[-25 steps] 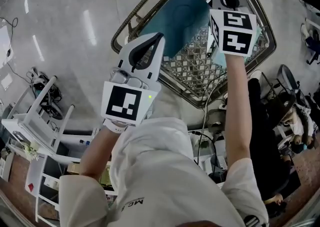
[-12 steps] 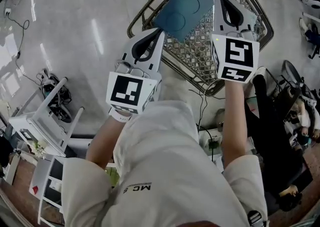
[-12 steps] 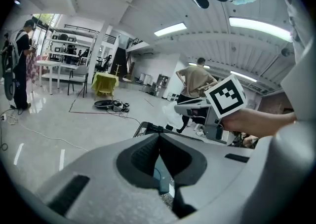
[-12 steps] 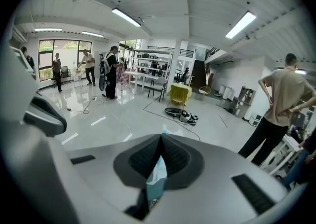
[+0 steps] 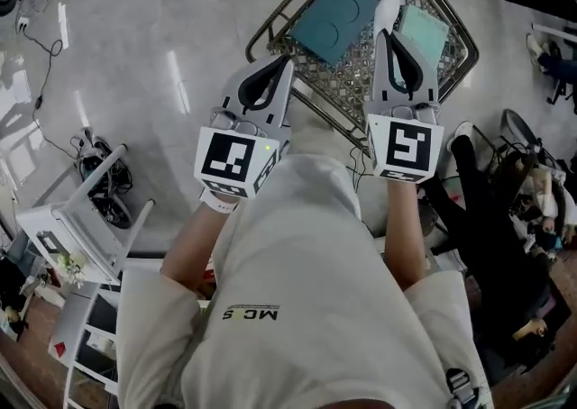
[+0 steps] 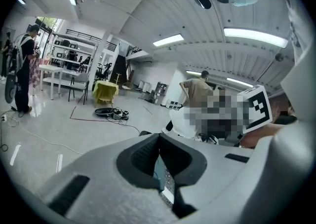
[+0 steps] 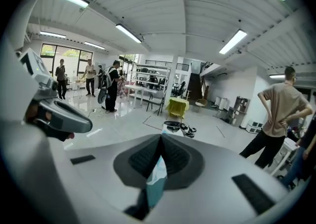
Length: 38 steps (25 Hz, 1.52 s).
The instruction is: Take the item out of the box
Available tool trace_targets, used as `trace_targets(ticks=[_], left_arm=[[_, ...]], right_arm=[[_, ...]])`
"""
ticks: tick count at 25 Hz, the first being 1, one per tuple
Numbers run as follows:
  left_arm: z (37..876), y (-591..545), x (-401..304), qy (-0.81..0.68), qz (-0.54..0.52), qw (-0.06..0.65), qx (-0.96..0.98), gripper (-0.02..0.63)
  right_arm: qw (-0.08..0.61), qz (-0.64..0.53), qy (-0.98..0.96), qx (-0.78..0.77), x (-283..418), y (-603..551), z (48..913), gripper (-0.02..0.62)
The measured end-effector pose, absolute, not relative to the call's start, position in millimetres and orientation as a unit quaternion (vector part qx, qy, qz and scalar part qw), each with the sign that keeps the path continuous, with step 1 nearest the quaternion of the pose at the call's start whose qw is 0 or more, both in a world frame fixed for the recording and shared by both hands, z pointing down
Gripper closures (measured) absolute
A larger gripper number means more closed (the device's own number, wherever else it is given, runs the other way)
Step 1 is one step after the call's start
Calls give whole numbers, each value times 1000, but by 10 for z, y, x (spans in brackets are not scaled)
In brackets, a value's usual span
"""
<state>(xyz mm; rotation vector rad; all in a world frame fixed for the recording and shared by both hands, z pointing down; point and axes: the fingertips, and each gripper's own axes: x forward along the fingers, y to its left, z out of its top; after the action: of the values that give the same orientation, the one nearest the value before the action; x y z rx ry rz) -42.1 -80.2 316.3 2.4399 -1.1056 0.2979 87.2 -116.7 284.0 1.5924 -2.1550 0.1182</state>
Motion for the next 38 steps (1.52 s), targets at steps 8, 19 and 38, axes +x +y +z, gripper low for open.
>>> trace_targets(ticks=[8, 19, 38], left_arm=[[2895, -695, -648, -405, 86, 202, 887, 581], [2721, -544, -931, -409, 80, 189, 889, 581], [2637, -552, -756, -395, 86, 179, 897, 581]], right_arm=[[195, 29, -774, 602, 787, -683, 2583, 581], [131, 28, -754, 643, 726, -312, 2456, 580], [113, 55, -748, 652, 788, -301, 2578, 580]])
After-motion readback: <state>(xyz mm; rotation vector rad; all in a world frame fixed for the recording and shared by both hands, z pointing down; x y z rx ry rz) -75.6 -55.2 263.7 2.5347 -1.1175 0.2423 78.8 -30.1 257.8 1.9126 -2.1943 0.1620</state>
